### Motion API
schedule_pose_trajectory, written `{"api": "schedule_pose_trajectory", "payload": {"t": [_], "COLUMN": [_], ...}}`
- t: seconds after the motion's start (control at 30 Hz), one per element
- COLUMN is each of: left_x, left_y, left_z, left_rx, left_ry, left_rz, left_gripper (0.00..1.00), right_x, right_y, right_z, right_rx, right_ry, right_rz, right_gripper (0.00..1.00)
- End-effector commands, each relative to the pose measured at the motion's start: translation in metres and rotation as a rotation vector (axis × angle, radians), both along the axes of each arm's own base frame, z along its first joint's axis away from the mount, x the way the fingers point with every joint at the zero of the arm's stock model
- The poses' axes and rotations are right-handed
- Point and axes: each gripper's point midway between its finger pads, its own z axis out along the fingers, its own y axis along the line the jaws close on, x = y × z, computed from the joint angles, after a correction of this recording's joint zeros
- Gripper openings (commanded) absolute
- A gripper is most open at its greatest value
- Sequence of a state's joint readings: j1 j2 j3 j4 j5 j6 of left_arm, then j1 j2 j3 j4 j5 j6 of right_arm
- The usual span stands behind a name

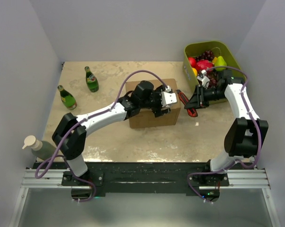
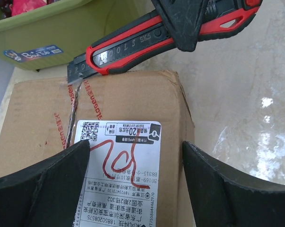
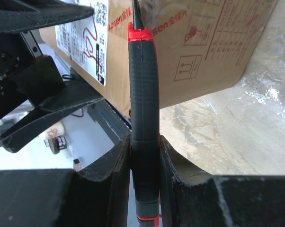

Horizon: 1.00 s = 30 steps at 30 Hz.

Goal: Unpack the express box
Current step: Cut the express box at the center of the board.

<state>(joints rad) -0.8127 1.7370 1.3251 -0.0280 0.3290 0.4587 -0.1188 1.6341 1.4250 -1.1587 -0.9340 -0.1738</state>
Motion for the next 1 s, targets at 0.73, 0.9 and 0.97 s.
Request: {"api": "schedule_pose_trajectory", "payload": {"t": [0.73,0.9,0.97], "left_x": [0.014,0.009,0.008], "left_y": [0.15,0.153,0.153], "left_z": [-0.118,-0.119,-0.118], "left_rx": [0.714,0.73,0.734], "left_ry": [-0.437,-0.471,-0.476], "left_rz": [-0.261,-0.292,-0.292], "left_gripper": [0.68,0.68,0.68], "right_x": [0.03,0.049,0.053], "right_y": [0.013,0.019,0.02], "right_z": [0.035,0.033,0.03], "right_rx": [0.058,0.114,0.127], "right_ry": [-0.033,0.002,0.019], "right_rz": [-0.046,-0.087,-0.082], "right_gripper": [0.0,0.0,0.0]}}
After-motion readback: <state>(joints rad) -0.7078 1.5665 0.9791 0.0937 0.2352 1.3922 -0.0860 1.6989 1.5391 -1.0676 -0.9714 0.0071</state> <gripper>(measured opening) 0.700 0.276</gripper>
